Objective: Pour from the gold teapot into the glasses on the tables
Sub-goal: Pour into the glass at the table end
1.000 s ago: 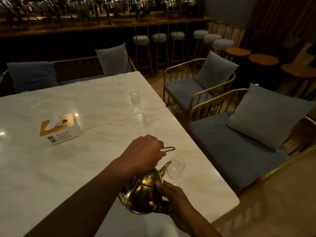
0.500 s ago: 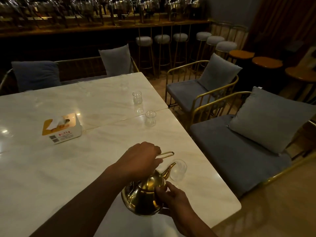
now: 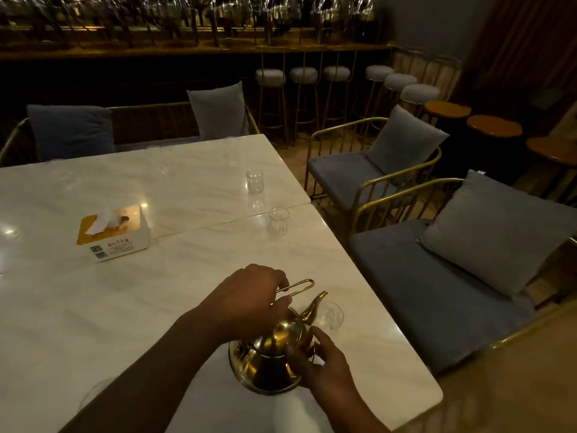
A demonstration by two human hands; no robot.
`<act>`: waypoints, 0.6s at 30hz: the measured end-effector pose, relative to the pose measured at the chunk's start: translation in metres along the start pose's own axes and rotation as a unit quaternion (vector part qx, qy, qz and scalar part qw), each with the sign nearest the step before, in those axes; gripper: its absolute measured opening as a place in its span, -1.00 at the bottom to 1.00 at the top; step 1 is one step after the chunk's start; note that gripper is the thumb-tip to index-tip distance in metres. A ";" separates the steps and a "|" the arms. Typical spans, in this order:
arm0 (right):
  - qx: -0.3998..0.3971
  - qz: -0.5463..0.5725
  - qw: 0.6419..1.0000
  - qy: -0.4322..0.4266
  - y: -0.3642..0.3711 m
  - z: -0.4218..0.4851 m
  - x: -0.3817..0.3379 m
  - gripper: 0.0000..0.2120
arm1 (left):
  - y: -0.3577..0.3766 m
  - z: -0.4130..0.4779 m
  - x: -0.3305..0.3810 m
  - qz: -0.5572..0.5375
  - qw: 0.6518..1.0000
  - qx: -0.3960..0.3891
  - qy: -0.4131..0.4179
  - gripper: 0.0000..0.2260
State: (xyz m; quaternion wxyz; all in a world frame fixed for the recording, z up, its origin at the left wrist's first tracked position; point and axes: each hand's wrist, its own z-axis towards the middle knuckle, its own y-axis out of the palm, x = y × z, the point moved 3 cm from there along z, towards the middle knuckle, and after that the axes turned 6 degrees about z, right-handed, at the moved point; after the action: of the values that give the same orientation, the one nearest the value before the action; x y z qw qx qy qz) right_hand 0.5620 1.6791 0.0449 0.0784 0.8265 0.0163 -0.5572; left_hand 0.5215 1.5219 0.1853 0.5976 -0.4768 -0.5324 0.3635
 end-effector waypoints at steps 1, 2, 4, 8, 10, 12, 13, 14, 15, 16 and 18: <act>-0.005 -0.010 1.000 -0.001 0.000 0.003 -0.004 -0.26 | -0.004 0.001 -0.001 -0.006 1.000 0.010 -0.004 -0.69; -0.014 -0.014 1.000 -0.002 -0.001 0.007 -0.008 -0.26 | -0.009 0.002 -0.001 -0.013 1.000 0.021 -0.008 -0.68; -0.036 -0.022 0.999 -0.011 0.000 0.013 -0.025 -0.43 | -0.022 0.004 -0.001 -0.035 0.998 0.043 -0.015 -0.66; -0.086 -0.015 0.996 -0.024 -0.004 0.037 -0.062 -0.52 | -0.043 0.016 -0.001 -0.060 0.994 0.086 -0.028 -0.57; -0.096 -0.032 0.994 -0.036 -0.003 0.053 -0.080 -0.27 | -0.049 0.026 -0.002 -0.045 0.991 0.119 -0.035 -0.58; -0.109 -0.049 0.992 -0.042 -0.005 0.073 -0.094 -0.12 | -0.052 0.038 -0.001 -0.023 0.988 0.148 -0.044 -0.59; -0.122 -0.058 0.990 -0.043 -0.006 0.087 -0.100 -0.09 | -0.053 0.045 -0.001 -0.012 0.985 0.161 -0.053 -0.60; -0.134 -0.071 0.988 -0.042 -0.007 0.096 -0.105 -0.09 | -0.053 0.050 0.000 -0.002 0.984 0.169 -0.058 -0.60; -0.149 -0.080 0.985 -0.046 -0.008 0.105 -0.110 -0.14 | -0.052 0.055 0.000 0.009 0.982 0.178 -0.061 -0.61; -0.173 -0.086 0.980 -0.050 -0.010 0.116 -0.116 -0.25 | -0.051 0.062 0.002 0.022 0.980 0.187 -0.068 -0.61; -0.212 -0.096 0.972 -0.045 -0.014 0.137 -0.128 -0.43 | -0.050 0.077 0.006 0.042 0.974 0.200 -0.095 -0.61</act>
State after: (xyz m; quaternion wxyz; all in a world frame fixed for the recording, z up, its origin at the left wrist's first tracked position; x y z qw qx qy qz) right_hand 0.3861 1.6804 0.1115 0.1984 0.7596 0.2094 -0.5829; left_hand 0.4432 1.5271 0.2335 0.6115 -0.3330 -0.4825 0.5313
